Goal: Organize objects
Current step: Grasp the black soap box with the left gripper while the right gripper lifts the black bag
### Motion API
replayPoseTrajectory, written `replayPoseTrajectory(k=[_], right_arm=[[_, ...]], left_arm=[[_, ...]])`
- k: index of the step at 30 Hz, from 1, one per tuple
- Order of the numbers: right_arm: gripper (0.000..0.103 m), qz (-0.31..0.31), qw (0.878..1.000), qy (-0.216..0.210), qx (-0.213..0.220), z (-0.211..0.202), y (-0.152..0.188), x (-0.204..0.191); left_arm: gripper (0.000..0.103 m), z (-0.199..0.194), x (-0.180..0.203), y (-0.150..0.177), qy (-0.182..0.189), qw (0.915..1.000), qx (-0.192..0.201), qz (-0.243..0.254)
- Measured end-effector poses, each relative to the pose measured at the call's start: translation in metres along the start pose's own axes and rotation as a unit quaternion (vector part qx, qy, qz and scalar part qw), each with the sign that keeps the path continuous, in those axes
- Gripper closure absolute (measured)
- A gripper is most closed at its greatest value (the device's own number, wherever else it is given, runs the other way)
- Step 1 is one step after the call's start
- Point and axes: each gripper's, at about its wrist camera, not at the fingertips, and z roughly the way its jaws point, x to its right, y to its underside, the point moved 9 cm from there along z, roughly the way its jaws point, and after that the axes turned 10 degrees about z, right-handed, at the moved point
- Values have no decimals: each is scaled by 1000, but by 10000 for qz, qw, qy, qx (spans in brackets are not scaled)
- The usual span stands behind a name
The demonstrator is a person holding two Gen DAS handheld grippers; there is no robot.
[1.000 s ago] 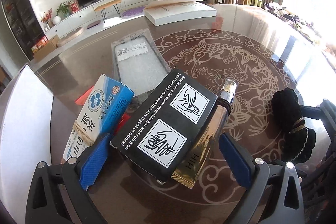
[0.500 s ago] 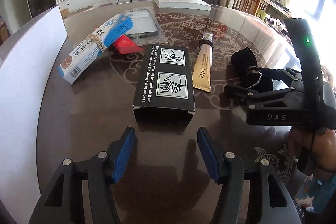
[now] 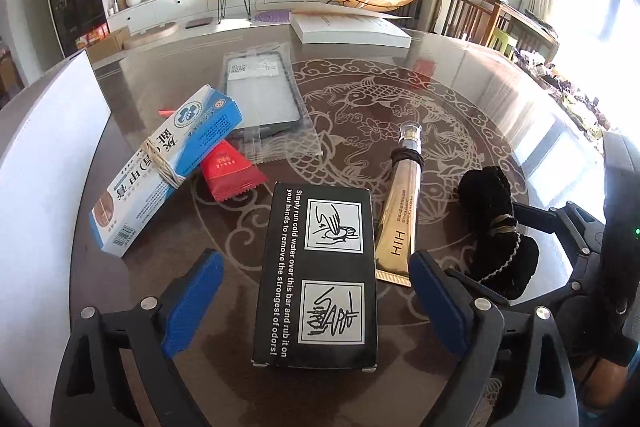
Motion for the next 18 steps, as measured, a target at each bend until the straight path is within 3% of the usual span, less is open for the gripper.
replayPoseTrajectory(k=[1, 5, 10, 15, 18], right_arm=[[0, 0, 10000, 0, 0, 0, 0, 0], [0, 0, 10000, 0, 0, 0, 0, 0], [0, 0, 10000, -2, -1, 0, 0, 0], [0, 16, 10000, -43, 1, -1, 0, 0], [0, 309, 9958, -855, -39, -13, 0, 1]], left_arm=[[45, 3, 0, -1, 48, 10000, -6, -14], [46, -6, -6, 10, -50, 9996, 99, -250], [44, -38, -16, 54, -303, 9964, 107, -784], [32, -36, -25, 82, 107, 9915, -49, -1295], [22, -41, -32, 85, -27, 9937, -123, -1116]])
